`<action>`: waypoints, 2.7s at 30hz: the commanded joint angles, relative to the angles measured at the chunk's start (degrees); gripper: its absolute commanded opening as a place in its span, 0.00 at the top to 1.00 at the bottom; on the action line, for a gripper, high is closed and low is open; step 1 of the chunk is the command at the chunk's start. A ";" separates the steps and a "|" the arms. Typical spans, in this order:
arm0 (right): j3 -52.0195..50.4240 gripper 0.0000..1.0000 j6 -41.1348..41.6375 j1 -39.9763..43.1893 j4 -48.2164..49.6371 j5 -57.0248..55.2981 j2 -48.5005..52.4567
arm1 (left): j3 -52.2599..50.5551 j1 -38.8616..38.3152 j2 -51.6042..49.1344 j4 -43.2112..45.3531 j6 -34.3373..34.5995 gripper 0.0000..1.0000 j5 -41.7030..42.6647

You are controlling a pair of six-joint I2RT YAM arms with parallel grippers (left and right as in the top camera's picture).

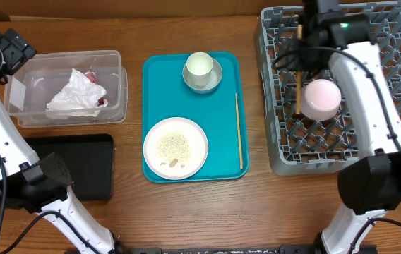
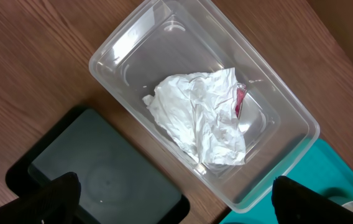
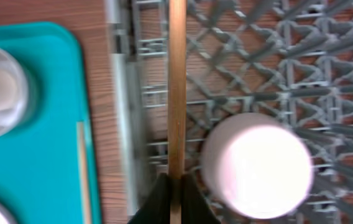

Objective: Sort waste into correct bins and load items into the dishwasher

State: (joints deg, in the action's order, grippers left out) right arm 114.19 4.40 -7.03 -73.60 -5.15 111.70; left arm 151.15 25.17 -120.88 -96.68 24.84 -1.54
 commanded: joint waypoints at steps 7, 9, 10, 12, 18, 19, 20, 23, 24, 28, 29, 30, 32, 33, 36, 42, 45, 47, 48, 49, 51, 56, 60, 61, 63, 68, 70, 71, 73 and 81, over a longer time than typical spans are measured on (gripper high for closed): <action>-8.44 0.96 -4.85 2.19 8.24 7.37 -0.35 | 0.02 -0.07 -0.28 -0.11 -1.07 0.00 -0.35; -10.56 0.96 -4.85 2.16 11.15 9.79 -0.35 | 0.02 -0.07 -0.28 -0.11 -1.07 0.00 -0.35; -11.26 0.96 -4.85 2.05 12.13 10.54 -0.35 | 0.02 -0.07 -0.28 -0.11 -1.07 0.00 -0.35; -12.41 0.96 -4.85 1.97 13.86 11.13 -0.26 | 0.02 -0.07 -0.28 -0.11 -1.07 0.00 -0.37; -12.98 0.95 -4.85 1.95 15.80 12.81 -0.24 | 0.02 -0.07 -0.28 -0.11 -1.07 0.00 -0.37; -12.98 0.95 -4.83 1.95 15.91 13.03 -0.24 | 0.02 -0.07 -0.28 -0.11 -1.07 0.00 -0.37; -12.98 0.93 -4.81 1.92 15.93 13.05 -0.24 | 0.02 -0.07 -0.28 -0.11 -1.07 0.00 -0.35; -12.98 0.54 -4.66 1.90 15.91 13.09 -0.26 | 0.02 -0.07 -0.28 -0.11 -1.07 0.00 -0.35; -12.98 0.53 -4.66 1.90 15.91 13.18 -0.24 | 0.02 -0.07 -0.28 -0.11 -1.07 0.00 -0.35; -12.98 0.53 -2.21 1.90 15.82 13.57 -0.26 | 0.02 -0.07 -0.28 -0.11 -1.07 0.00 -0.35; -12.98 0.53 -2.23 1.90 15.72 14.93 -0.26 | 0.02 -0.07 -0.28 -0.11 -1.07 0.00 -0.35; -12.96 0.53 -2.23 1.90 15.72 16.52 -0.26 | 0.02 -0.07 -0.28 -0.11 -1.07 0.00 -0.37; -12.87 0.53 -2.23 1.90 15.67 19.61 -0.31 | 0.02 -0.07 -0.28 -0.11 -1.07 0.00 -0.35; -12.87 0.53 -2.23 1.84 15.65 21.24 -0.44 | 0.02 -0.07 -0.28 -0.11 -1.07 0.00 -0.35; -12.87 0.53 -1.14 1.03 15.41 24.79 -0.92 | 0.02 -0.07 -0.28 -0.11 -1.07 0.00 -0.35; -12.87 0.53 2.34 -3.89 13.49 24.68 -1.44 | 0.02 -0.07 -0.28 -0.11 -1.07 0.00 -0.35; -13.00 0.51 5.62 -7.54 12.96 21.07 -1.38 | 0.02 -0.07 -0.28 -0.11 -1.07 0.00 -0.35; -13.00 0.50 9.27 -10.16 12.96 16.22 -1.16 | 0.02 -0.07 -0.28 -0.11 -1.07 0.00 -0.35; -13.03 0.50 11.32 -11.47 12.94 13.22 -0.94 | 0.02 -0.07 -0.28 -0.11 -1.07 0.00 -0.35; -13.33 0.50 14.25 -13.40 13.09 8.74 -0.61 | 0.02 -0.07 -0.28 -0.11 -1.07 0.00 -0.35; -14.75 0.51 17.79 -15.89 13.68 2.97 -0.22 | 0.02 -0.07 -0.28 -0.11 -1.07 0.00 -0.35; -22.01 0.63 24.92 -19.17 18.16 -1.86 0.70 | 0.02 -0.07 -0.28 -0.11 -1.07 0.00 -0.35; -28.41 0.63 25.90 -20.09 23.80 -0.20 1.75 | 0.02 -0.07 -0.28 -0.11 -1.07 0.01 -0.37; -29.38 0.62 25.90 -20.09 24.61 0.92 2.14 | 0.02 -0.07 -0.28 -0.11 -1.07 0.00 -0.37; -30.58 0.63 25.90 -20.09 25.77 2.89 3.13 | 0.02 -0.07 -0.28 -0.11 -1.07 0.00 -0.35; -31.43 0.63 25.88 -20.31 27.12 3.72 4.79 | 0.02 -0.07 -0.28 -0.11 -1.07 0.00 -0.37; -31.43 0.63 25.90 -20.37 27.10 4.09 5.20 | 0.02 -0.07 -0.28 -0.11 -1.07 0.00 -0.35; -31.45 0.63 25.90 -20.41 27.10 4.22 5.46 | 0.02 -0.07 -0.28 -0.11 -1.07 0.00 -0.35; -31.50 0.63 25.86 -20.65 27.15 4.15 6.05 | 0.02 -0.07 -0.28 -0.11 -1.07 0.00 -0.35; -32.46 0.63 25.86 -20.72 28.81 3.87 9.14 | 0.02 -0.07 -0.28 -0.11 -1.07 0.00 -0.35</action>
State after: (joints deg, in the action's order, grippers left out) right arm 83.11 29.85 -27.46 -45.01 -0.67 119.07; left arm 151.15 25.17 -120.88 -96.68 24.84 -1.54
